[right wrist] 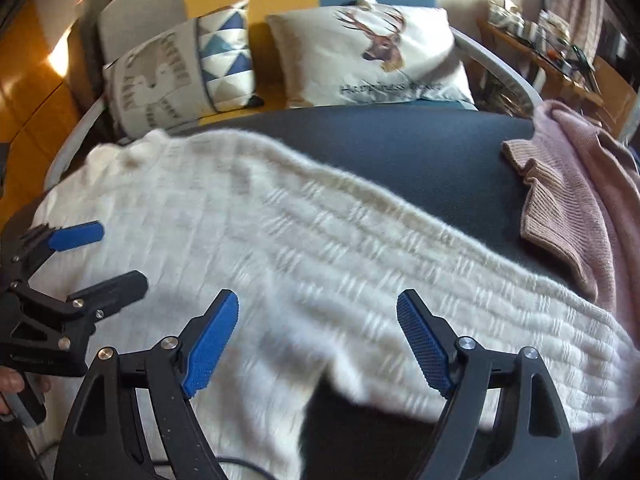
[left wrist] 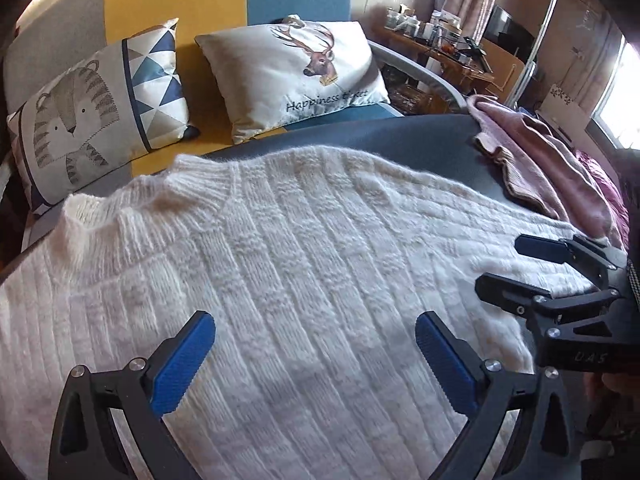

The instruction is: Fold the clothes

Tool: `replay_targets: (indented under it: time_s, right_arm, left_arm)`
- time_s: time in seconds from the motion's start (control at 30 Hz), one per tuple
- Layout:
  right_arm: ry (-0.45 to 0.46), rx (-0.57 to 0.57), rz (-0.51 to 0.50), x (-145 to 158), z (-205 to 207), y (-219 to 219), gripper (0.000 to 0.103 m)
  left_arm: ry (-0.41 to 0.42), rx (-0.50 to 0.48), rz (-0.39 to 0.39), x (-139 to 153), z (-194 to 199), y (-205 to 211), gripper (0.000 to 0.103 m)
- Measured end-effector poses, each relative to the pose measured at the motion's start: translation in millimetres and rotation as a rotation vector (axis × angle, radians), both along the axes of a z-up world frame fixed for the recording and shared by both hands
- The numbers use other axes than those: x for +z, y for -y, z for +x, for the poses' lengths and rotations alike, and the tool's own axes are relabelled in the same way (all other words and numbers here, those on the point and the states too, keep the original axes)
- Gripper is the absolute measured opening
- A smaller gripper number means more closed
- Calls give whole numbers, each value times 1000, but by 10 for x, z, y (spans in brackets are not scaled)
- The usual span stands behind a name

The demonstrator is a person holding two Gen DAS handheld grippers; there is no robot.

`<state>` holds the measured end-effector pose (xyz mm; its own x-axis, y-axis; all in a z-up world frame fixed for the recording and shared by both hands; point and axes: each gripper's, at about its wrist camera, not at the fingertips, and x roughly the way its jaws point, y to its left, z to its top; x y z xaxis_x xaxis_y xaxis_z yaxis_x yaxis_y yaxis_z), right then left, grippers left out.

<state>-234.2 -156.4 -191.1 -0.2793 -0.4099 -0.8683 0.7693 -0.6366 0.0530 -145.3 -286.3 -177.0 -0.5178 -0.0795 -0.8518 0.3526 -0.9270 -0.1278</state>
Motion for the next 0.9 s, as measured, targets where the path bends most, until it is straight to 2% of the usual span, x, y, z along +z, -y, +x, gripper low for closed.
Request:
replay_targets:
  time_s: [0.13,0.2,0.33,0.4,0.5,0.63,0.8,0.9]
  right_arm:
    - [7,29,42,-156,87,5,85]
    - [4,25,43,-217,56,14,86]
    - [18,19,48,-226,-25,41,89]
    - [29,16,52,-169,-28,-11,88]
    - [9,15,16,68,134,-331,88]
    - [-15,13,-56,412,600,-1068,88]
    - [12,24,-123,664,1352,-2018,88]
    - [10,49,-135,658,1746,-2195,88]
  left_arm:
    - [38,-59,3,-83,238,-399,102]
    - [43,-81,-62,-113,314,-597,102]
    - [58,-112,-113,-158,333,-758,103]
    - [49,-94,-72,-80,274,-657,102]
    - [35,-65,-9,41,185,-502,102]
    - [-24,-66,-2,287,-32,-438,102]
    - [-53,-144,-10,402,-374,-691,102]
    - [-34,-184,-27,317,-483,-890,102]
